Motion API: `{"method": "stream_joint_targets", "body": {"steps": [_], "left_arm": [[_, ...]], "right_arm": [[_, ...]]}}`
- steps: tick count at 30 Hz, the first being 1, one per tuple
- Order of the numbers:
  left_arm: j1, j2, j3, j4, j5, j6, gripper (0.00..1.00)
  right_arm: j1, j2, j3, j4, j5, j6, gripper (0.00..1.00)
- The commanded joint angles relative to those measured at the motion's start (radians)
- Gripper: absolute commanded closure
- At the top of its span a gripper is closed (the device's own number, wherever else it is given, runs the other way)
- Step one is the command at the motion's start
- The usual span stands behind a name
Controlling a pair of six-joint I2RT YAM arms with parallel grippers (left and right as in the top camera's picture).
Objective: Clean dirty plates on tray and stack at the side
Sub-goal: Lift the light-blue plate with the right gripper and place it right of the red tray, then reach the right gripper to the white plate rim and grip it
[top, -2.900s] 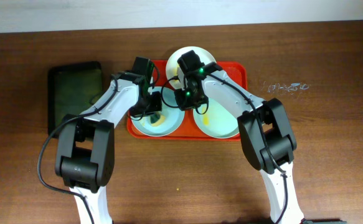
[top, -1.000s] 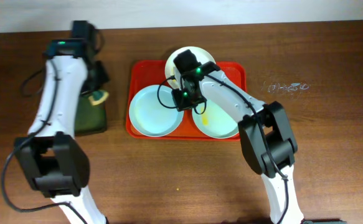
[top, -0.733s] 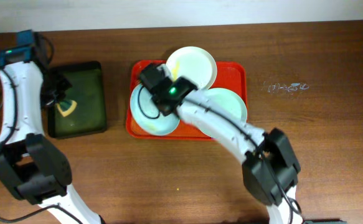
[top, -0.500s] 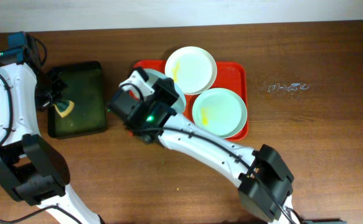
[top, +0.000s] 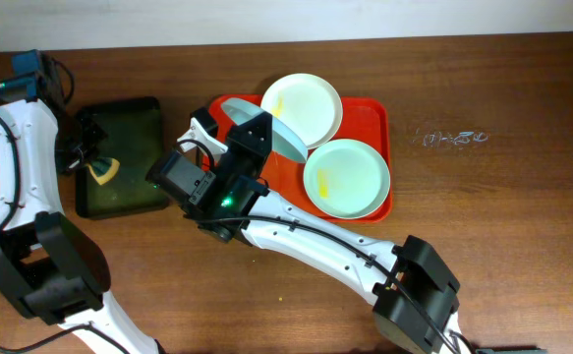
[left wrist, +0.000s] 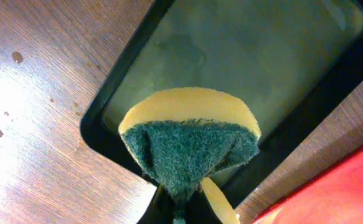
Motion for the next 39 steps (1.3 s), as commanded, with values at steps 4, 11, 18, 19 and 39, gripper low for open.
{"method": "stream_joint_targets", "body": {"steps": [4, 11, 18, 19, 39], "left_arm": [[0.002, -0.008, 0.000, 0.002, 0.011, -0.012, 1.00], [0.001, -0.008, -0.032, 0.025, 0.012, -0.012, 1.00], [0.000, -0.008, -0.047, 0.026, 0.038, -0.012, 1.00], [0.000, -0.008, -0.048, 0.026, 0.038, -0.012, 1.00], [0.000, -0.008, -0.145, 0.112, 0.056, -0.012, 1.00]], "right_arm": [[-0.089, -0.025, 0.015, -0.185, -0.426, 0.400, 0.96], [-0.156, -0.141, 0.063, -0.274, -0.138, 0.516, 0.96], [-0.454, -0.198, 0.061, -0.353, -1.096, 0.571, 0.96], [-0.513, -0.186, 0.057, -0.367, -1.211, 0.586, 0.96], [-1.450, 0.093, -0.043, -0.310, -1.703, 0.613, 0.91]]}}
